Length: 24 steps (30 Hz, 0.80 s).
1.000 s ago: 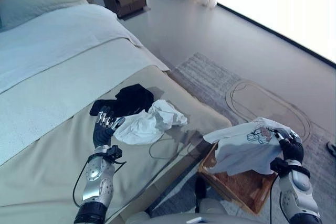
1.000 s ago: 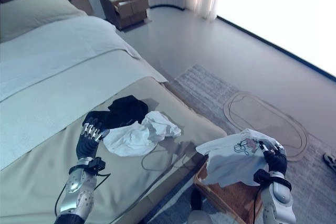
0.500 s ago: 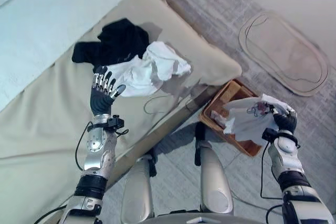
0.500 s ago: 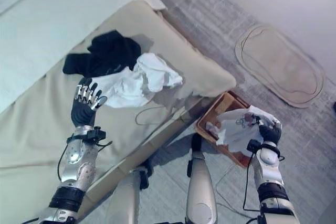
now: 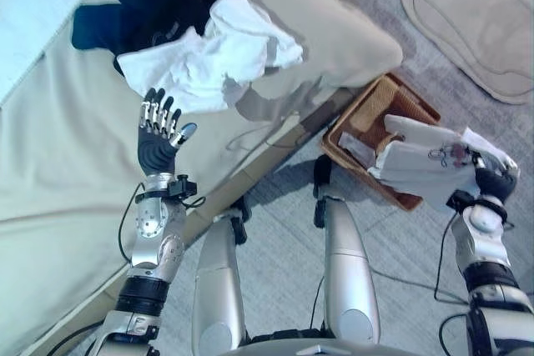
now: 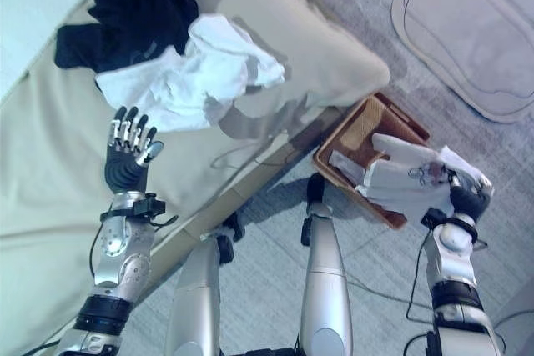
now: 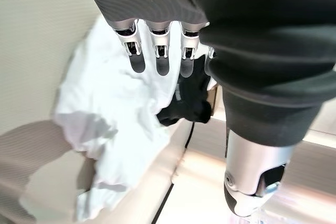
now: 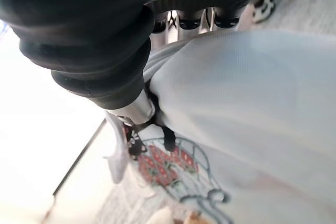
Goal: Pick up clothes into the bucket
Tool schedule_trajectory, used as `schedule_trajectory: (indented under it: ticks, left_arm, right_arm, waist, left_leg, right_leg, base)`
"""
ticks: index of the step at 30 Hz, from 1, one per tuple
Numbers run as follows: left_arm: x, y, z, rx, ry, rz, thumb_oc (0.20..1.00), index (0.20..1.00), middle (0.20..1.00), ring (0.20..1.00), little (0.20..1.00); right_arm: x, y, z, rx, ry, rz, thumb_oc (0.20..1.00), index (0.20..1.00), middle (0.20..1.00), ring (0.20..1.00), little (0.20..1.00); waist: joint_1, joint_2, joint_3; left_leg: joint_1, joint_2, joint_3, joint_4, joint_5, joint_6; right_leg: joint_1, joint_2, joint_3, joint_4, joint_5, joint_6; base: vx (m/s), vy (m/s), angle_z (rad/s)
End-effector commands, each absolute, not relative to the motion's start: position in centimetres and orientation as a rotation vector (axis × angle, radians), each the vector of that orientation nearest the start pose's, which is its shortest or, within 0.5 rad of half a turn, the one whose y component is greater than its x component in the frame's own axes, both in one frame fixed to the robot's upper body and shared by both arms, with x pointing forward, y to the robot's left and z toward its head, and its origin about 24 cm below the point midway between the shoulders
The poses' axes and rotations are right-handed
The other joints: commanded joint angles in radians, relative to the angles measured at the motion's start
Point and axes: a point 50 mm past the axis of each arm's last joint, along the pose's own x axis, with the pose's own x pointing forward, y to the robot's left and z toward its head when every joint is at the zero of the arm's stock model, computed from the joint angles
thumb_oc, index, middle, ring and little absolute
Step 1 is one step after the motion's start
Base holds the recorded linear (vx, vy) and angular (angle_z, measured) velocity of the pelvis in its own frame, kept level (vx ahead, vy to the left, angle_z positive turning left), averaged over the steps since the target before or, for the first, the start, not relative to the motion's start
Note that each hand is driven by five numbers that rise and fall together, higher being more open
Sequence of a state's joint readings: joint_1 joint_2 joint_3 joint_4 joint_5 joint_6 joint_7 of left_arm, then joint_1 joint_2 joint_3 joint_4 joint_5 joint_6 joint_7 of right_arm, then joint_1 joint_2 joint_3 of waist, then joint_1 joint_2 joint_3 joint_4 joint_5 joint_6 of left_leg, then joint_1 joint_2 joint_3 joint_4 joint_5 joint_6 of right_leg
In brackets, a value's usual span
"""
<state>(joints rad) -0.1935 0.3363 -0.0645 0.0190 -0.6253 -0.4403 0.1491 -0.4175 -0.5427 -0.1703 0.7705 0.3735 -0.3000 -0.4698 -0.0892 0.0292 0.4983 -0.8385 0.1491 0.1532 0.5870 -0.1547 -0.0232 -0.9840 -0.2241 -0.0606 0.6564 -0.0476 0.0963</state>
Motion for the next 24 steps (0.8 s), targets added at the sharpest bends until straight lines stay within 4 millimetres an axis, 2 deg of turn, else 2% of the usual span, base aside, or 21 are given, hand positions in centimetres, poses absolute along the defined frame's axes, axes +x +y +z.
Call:
schedule_trajectory:
  ticks: [1,5,7,9,14,18,24]
  left_arm:
    - [26.1,20.8,14.5,-0.39,-0.67,0.091,1.0,1.0,1.0,1.0,1.0]
    - [25.8,20.4,15.6,-0.437,-0.72,0.065,1.0,1.0,1.0,1.0,1.0]
    - [25.8,20.4,15.7,-0.442,-0.722,0.065,1.0,1.0,1.0,1.0,1.0]
    - [25.8,20.0,16.0,-0.452,-0.734,0.052,1.0,1.0,1.0,1.0,1.0]
    - [25.9,19.4,16.5,-0.476,-0.749,0.031,1.0,1.0,1.0,1.0,1.0]
    - [26.0,19.0,16.7,-0.484,-0.752,0.018,1.0,1.0,1.0,1.0,1.0]
    - [25.9,18.9,16.8,-0.475,-0.751,0.01,1.0,1.0,1.0,1.0,1.0]
  right_arm:
    - [29.0,-35.9,8.8,-0.153,-0.131,-0.884,0.2,0.2,0.2,0.2,0.2]
    - [31.4,-34.9,10.5,-0.208,-0.121,-0.838,0.2,0.2,0.2,0.2,0.2]
    - [31.8,-34.7,10.7,-0.229,-0.117,-0.822,0.2,0.2,0.2,0.2,0.2]
    - [33.1,-33.4,10.9,-0.343,-0.091,-0.751,0.2,0.2,0.2,0.2,0.2]
    - [34.2,-32.6,11.4,-0.388,-0.073,-0.73,0.2,0.2,0.2,0.2,0.2]
    - [34.7,-32.8,11.3,-0.4,-0.015,-0.752,0.2,0.2,0.2,0.2,0.2]
    - [34.0,-34.7,11.1,-0.406,0.058,-0.836,0.2,0.2,0.2,0.2,0.2]
  waist:
    - [-0.002,0.019,-0.097]
    - [0.018,0.043,-0.09]
    - [0.022,0.046,-0.088]
    - [0.03,0.057,-0.081]
    - [0.036,0.069,-0.086]
    - [0.046,0.081,-0.093]
    - [0.056,0.09,-0.104]
  left_leg:
    - [-0.079,-0.032,-0.055,0.191,-0.12,-0.017]
    - [-0.163,-0.038,-0.049,0.254,-0.137,-0.009]
    - [-0.175,-0.036,-0.045,0.261,-0.138,-0.006]
    - [-0.21,-0.041,-0.045,0.273,-0.136,-0.001]
    - [-0.249,-0.051,-0.051,0.281,-0.133,0.001]
    - [-0.288,-0.059,-0.055,0.289,-0.127,0.003]
    - [-0.324,-0.073,-0.067,0.297,-0.121,0.001]
  right_leg:
    - [0.029,-0.056,0.058,0.01,-0.036,0.046]
    - [-0.071,-0.056,0.089,0.083,-0.052,0.036]
    - [-0.086,-0.055,0.091,0.09,-0.052,0.036]
    - [-0.126,-0.055,0.1,0.109,-0.053,0.035]
    - [-0.164,-0.057,0.102,0.121,-0.054,0.034]
    - [-0.202,-0.061,0.102,0.14,-0.057,0.032]
    - [-0.238,-0.063,0.109,0.161,-0.066,0.031]
  base:
    - [-0.03,-0.008,0.34]
    - [-0.02,0.018,-0.07]
    - [0.0,0.005,-0.05]
    - [-0.02,0.004,-0.09]
    - [0.01,0.0,0.02]
    - [0.0,-0.002,0.01]
    - [0.02,-0.016,0.11]
